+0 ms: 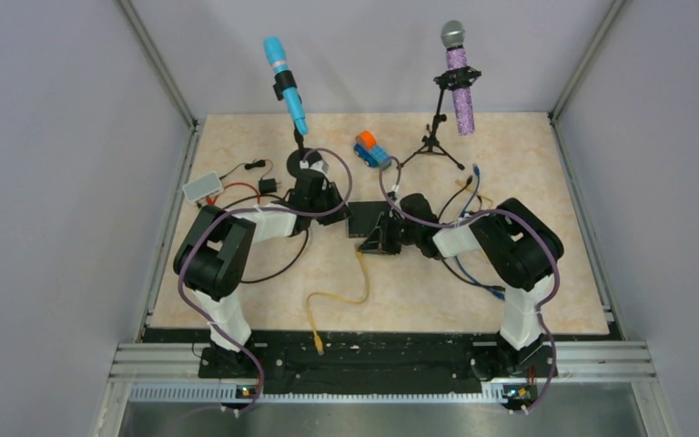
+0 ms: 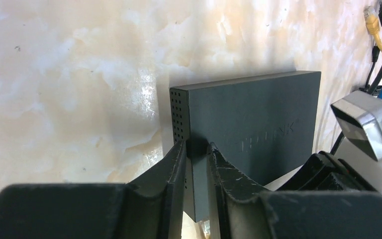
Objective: Pull the plug from the switch port
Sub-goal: Pull the connector from the switch port, then place the connector at the center of the board.
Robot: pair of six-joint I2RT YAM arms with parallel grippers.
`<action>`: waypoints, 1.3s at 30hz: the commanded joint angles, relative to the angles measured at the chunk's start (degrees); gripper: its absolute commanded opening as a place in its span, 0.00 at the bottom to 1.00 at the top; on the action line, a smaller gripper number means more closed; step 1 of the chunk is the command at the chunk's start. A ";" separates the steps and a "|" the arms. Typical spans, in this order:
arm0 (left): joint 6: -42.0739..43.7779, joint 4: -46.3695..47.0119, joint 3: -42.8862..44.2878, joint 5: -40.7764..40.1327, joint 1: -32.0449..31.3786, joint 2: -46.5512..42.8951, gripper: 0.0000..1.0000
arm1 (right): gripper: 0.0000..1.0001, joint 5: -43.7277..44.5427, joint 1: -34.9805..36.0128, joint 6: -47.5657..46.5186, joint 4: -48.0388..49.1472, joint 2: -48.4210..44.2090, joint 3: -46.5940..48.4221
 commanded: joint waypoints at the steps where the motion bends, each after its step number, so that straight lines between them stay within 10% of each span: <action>1: -0.33 -7.33 -0.99 -4.45 -1.02 4.29 0.22 | 0.00 -3.73 0.55 -3.58 -4.63 -2.63 -1.64; 11: 3.13 -7.58 -2.35 -6.41 -0.98 -1.07 0.44 | 0.00 2.32 -5.09 -5.84 -7.33 -20.43 -9.07; 16: 6.15 -8.77 -2.30 -8.44 -0.99 -7.19 0.70 | 0.00 12.53 -10.46 -11.70 -19.40 -40.49 -10.78; 22: 9.00 -11.68 -1.90 -10.47 -1.00 -14.92 0.79 | 0.00 33.94 -15.62 -20.53 -38.28 -63.03 -5.09; 27: 11.12 -13.98 -0.89 -13.30 -1.02 -18.75 0.81 | 0.00 42.78 -17.30 -32.64 -51.14 -69.17 7.68; 39: 13.64 -14.40 -0.50 -12.26 -0.94 -19.81 0.85 | 0.00 31.06 -17.49 -48.82 -95.45 -46.53 70.43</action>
